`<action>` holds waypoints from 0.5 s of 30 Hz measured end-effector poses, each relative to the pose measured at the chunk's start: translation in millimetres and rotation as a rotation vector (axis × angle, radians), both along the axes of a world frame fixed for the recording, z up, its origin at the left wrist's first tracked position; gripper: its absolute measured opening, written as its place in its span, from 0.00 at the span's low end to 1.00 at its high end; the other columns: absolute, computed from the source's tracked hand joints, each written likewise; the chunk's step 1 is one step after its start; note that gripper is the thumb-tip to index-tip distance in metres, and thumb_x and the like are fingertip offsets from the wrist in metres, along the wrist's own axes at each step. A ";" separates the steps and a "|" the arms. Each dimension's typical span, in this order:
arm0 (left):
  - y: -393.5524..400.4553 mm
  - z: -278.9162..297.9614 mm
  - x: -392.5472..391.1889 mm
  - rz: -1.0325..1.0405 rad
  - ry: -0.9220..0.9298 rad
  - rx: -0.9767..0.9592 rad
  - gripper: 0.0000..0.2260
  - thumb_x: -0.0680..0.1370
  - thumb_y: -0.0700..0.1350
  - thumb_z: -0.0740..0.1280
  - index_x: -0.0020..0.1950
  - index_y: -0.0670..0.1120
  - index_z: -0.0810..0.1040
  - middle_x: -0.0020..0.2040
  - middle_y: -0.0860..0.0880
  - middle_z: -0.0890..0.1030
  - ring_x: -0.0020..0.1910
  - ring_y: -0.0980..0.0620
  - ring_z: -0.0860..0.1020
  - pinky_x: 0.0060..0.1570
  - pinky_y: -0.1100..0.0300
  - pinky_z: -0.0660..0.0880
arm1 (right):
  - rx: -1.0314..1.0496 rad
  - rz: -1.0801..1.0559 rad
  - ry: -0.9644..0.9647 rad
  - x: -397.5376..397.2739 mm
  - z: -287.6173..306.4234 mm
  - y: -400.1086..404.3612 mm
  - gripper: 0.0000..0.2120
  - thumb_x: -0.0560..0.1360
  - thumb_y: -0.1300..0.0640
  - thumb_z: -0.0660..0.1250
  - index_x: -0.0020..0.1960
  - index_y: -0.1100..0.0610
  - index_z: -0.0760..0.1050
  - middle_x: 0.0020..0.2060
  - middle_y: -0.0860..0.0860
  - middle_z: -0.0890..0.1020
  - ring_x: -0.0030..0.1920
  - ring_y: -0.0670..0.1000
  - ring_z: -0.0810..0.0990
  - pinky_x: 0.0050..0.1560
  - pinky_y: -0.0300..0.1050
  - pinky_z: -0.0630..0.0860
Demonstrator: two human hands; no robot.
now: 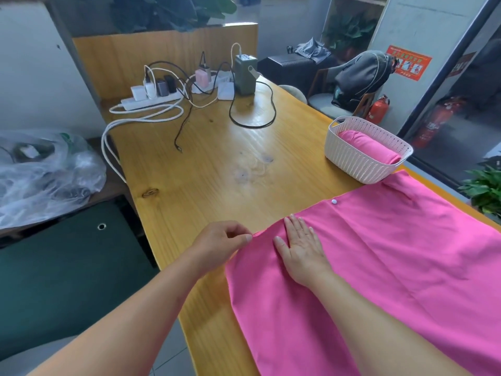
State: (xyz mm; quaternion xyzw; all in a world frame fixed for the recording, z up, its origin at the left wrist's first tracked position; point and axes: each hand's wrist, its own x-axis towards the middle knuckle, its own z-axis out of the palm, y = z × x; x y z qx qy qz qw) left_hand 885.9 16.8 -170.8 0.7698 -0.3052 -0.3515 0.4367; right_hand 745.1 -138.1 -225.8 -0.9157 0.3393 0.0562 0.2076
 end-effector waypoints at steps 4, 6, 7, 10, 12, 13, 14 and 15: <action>-11.0 8.2 -1.1 -0.127 0.104 0.095 0.06 0.78 0.44 0.68 0.51 0.42 0.81 0.40 0.49 0.84 0.33 0.56 0.75 0.34 0.64 0.70 | 0.044 0.012 0.001 0.6 6.3 -3.2 0.28 0.85 0.46 0.46 0.81 0.53 0.44 0.80 0.48 0.44 0.79 0.46 0.39 0.77 0.45 0.36; -14.3 5.6 -1.6 -0.168 0.125 0.187 0.08 0.78 0.47 0.69 0.52 0.42 0.79 0.37 0.48 0.80 0.30 0.54 0.74 0.31 0.62 0.69 | 0.062 0.018 0.008 0.1 8.0 -5.0 0.28 0.85 0.46 0.46 0.81 0.53 0.44 0.80 0.48 0.44 0.79 0.47 0.39 0.77 0.45 0.36; -14.9 4.7 -1.2 -0.209 0.103 0.238 0.10 0.78 0.49 0.69 0.52 0.43 0.80 0.38 0.48 0.80 0.30 0.54 0.73 0.32 0.61 0.69 | 0.064 0.021 0.012 -0.1 8.7 -5.7 0.28 0.85 0.46 0.46 0.81 0.54 0.44 0.80 0.48 0.44 0.79 0.47 0.40 0.77 0.45 0.37; -14.2 7.1 2.5 -0.377 -0.070 0.460 0.21 0.73 0.63 0.69 0.48 0.45 0.82 0.40 0.47 0.81 0.38 0.51 0.76 0.44 0.57 0.76 | 0.049 0.040 0.033 1.0 7.9 -7.6 0.28 0.85 0.46 0.47 0.81 0.54 0.44 0.81 0.49 0.44 0.79 0.47 0.39 0.78 0.46 0.37; -12.6 11.5 5.7 -0.435 -0.091 0.533 0.26 0.67 0.68 0.68 0.50 0.47 0.82 0.49 0.46 0.84 0.46 0.48 0.80 0.56 0.51 0.78 | 0.045 0.051 0.048 0.8 7.3 -8.1 0.29 0.85 0.45 0.47 0.81 0.54 0.44 0.80 0.49 0.44 0.79 0.48 0.39 0.78 0.46 0.37; -11.8 14.2 7.2 -0.448 -0.068 0.520 0.28 0.65 0.68 0.69 0.51 0.47 0.82 0.49 0.46 0.84 0.47 0.47 0.80 0.56 0.50 0.78 | 0.050 0.053 0.050 0.7 7.4 -8.8 0.29 0.85 0.45 0.47 0.81 0.54 0.44 0.80 0.49 0.44 0.79 0.48 0.39 0.78 0.46 0.38; -10.9 16.6 8.3 -0.458 -0.027 0.485 0.28 0.64 0.67 0.70 0.51 0.45 0.81 0.47 0.46 0.84 0.44 0.45 0.79 0.52 0.52 0.77 | 0.058 0.054 0.050 0.5 7.7 -9.8 0.29 0.85 0.45 0.47 0.81 0.54 0.44 0.80 0.49 0.43 0.79 0.48 0.39 0.78 0.46 0.38; -10.4 18.5 9.7 -0.471 0.024 0.441 0.26 0.66 0.64 0.71 0.50 0.43 0.80 0.43 0.46 0.81 0.41 0.45 0.75 0.47 0.53 0.73 | 0.065 0.057 0.050 0.4 8.2 -10.8 0.29 0.85 0.45 0.47 0.81 0.54 0.44 0.80 0.49 0.43 0.79 0.48 0.39 0.78 0.46 0.38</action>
